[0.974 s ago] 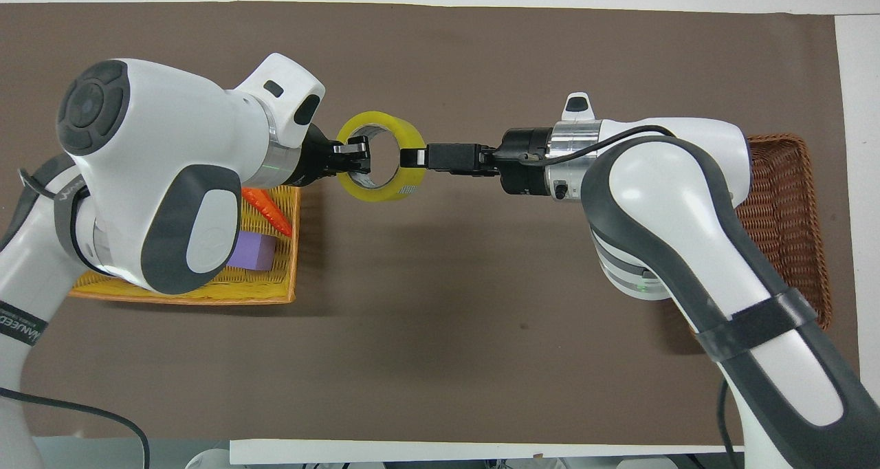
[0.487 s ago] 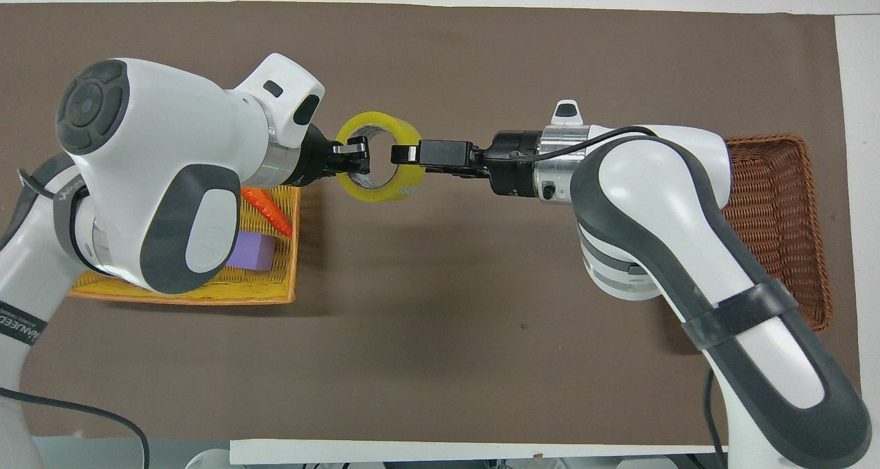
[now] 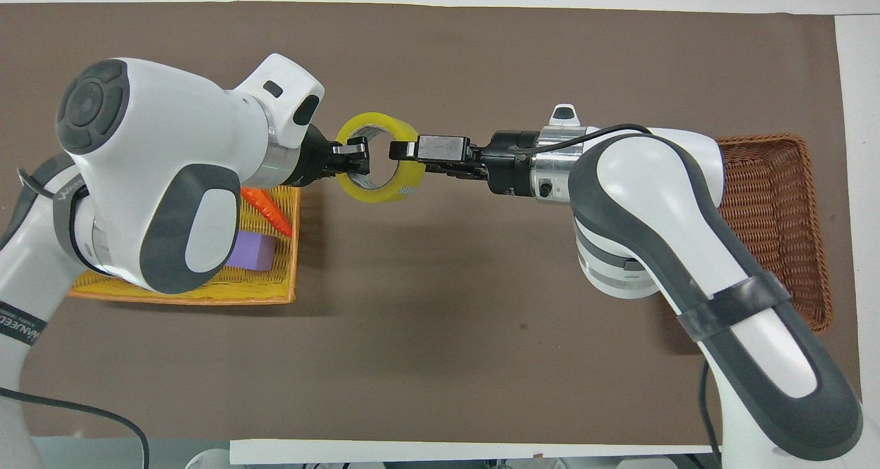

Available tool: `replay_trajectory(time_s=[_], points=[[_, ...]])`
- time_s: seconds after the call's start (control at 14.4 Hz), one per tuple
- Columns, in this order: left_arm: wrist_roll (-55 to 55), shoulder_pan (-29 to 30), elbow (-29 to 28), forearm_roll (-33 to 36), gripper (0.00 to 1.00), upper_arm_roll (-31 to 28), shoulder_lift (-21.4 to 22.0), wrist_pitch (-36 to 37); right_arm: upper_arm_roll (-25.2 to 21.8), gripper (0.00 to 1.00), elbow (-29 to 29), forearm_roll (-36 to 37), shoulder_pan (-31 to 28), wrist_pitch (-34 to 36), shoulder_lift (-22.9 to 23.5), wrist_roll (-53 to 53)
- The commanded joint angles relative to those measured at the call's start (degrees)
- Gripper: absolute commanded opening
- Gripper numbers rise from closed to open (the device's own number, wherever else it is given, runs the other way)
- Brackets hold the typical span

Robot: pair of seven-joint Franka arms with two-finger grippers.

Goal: Move tape to another basket
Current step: 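Close the right gripper on the tape roll's rim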

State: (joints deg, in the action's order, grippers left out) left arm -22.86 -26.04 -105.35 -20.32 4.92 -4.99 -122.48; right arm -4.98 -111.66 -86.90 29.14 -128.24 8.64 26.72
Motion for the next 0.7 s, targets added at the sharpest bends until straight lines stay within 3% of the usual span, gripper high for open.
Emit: replay_trajectory(time_s=[0.0,0.21,0.28,0.42,0.49,0.63], points=[[1.2,0.0,0.5,-1.1,0.0,-0.4,0.4,1.3,-0.1,0.78,0.0,-1.3,0.5,-0.9,-0.1,-0.4],[1.2,0.0,0.5,-1.1,0.0,-0.4,0.4,1.3,-0.1,0.62,0.0,-1.3,0.5,-1.0,-0.1,-0.4],[1.2,0.0,0.5,-1.1,0.0,-0.4,0.4,1.3,-0.1,0.51,0.0,-1.3,0.5,-1.1,-0.1,-0.5],[1.2,0.0,0.5,-1.2,0.0,-0.4,0.4,1.2,-0.1,0.1,0.0,-1.3,1.6,-1.3,0.0,-0.5],[1.2,0.1,0.5,-1.1,0.0,-0.4,0.4,1.3,-0.1,0.0,0.0,-1.3,1.8,-2.1,-0.1,-0.6],[1.2,0.1,0.5,-1.2,0.0,-0.4,0.5,1.7,-0.1,0.0,0.0,-1.3,1.8,-1.9,0.0,-0.7]])
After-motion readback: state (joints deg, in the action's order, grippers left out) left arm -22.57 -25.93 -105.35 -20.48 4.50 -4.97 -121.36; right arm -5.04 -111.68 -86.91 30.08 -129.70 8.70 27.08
